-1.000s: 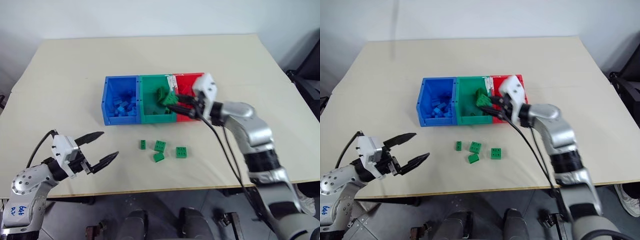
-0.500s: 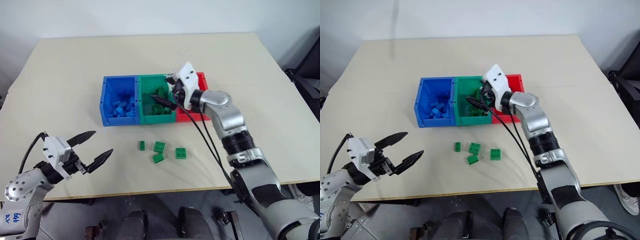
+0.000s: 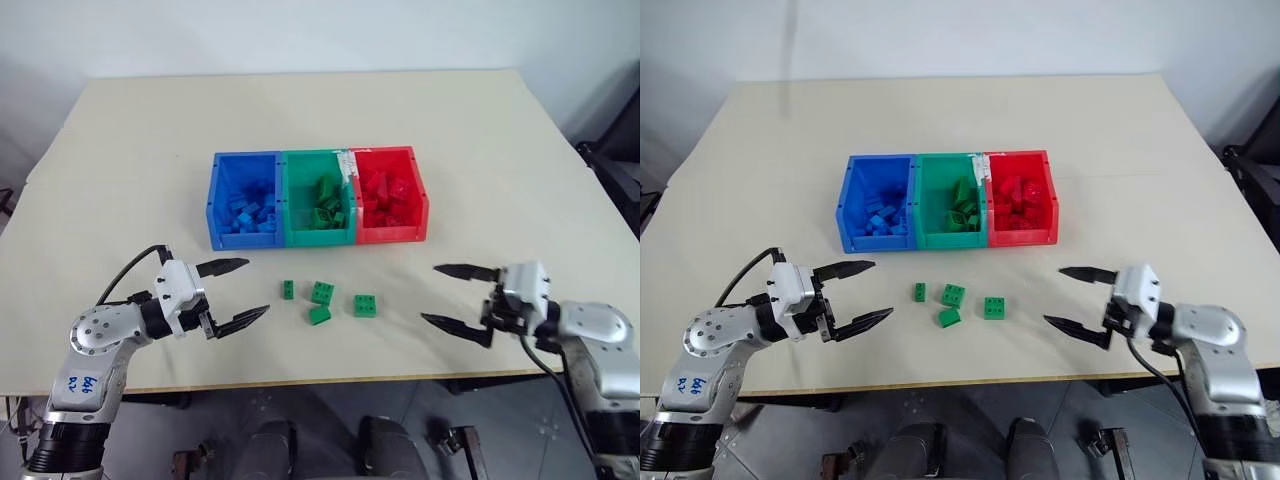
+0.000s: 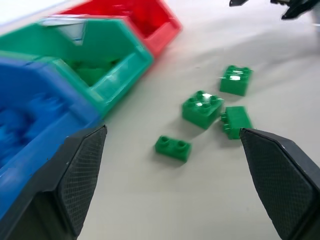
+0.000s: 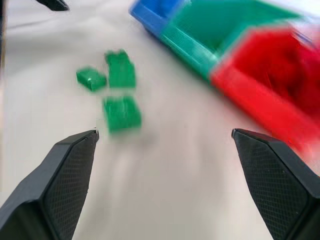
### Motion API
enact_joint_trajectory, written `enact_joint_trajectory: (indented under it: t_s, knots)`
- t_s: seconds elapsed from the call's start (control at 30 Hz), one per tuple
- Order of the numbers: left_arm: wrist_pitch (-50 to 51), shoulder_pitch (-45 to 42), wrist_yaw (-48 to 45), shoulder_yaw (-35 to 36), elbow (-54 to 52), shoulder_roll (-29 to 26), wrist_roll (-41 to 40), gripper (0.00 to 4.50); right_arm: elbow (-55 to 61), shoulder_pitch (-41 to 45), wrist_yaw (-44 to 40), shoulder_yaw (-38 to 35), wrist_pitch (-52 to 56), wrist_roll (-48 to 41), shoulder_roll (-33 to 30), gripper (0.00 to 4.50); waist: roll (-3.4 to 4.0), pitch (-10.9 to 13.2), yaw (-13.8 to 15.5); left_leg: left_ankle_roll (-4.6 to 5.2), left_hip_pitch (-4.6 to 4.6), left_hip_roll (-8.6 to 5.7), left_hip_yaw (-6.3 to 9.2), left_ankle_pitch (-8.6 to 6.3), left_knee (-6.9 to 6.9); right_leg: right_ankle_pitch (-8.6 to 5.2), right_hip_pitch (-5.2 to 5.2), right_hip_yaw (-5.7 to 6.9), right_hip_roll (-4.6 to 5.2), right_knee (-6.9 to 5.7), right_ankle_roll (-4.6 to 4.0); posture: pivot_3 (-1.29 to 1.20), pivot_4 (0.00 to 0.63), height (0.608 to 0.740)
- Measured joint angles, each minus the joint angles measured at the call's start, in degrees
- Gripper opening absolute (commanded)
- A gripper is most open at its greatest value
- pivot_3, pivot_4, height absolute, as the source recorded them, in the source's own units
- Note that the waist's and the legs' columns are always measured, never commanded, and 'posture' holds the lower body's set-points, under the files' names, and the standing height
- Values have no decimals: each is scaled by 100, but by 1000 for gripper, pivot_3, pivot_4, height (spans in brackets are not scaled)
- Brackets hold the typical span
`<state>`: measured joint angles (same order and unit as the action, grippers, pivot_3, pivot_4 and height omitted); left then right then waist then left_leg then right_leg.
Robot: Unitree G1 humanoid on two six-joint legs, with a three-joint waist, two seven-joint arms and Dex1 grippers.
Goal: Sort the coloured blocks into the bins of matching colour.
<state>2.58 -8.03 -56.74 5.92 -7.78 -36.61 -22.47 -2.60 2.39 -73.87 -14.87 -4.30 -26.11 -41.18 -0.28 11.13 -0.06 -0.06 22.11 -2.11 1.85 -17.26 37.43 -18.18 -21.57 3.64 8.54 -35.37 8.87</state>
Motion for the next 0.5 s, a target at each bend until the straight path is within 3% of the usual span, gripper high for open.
enact_joint_trajectory:
  t_s: [0.2,0.5]
  knots:
    - [34,-352,-318,-150,386,-56,11,4500,-395,-279,-92,-151,-293,204,-328,4458,0,0,-36,-1,-18,22,-48,0,4,0,2,-7,-3,-1,1,0,150,740]
    - [-21,217,-483,277,344,-223,-132,4500,144,1366,345,1465,784,717,32,4458,1,1,2,-4,-13,52,-19,-4,21,1,0,-8,-4,-4,0,0,150,740]
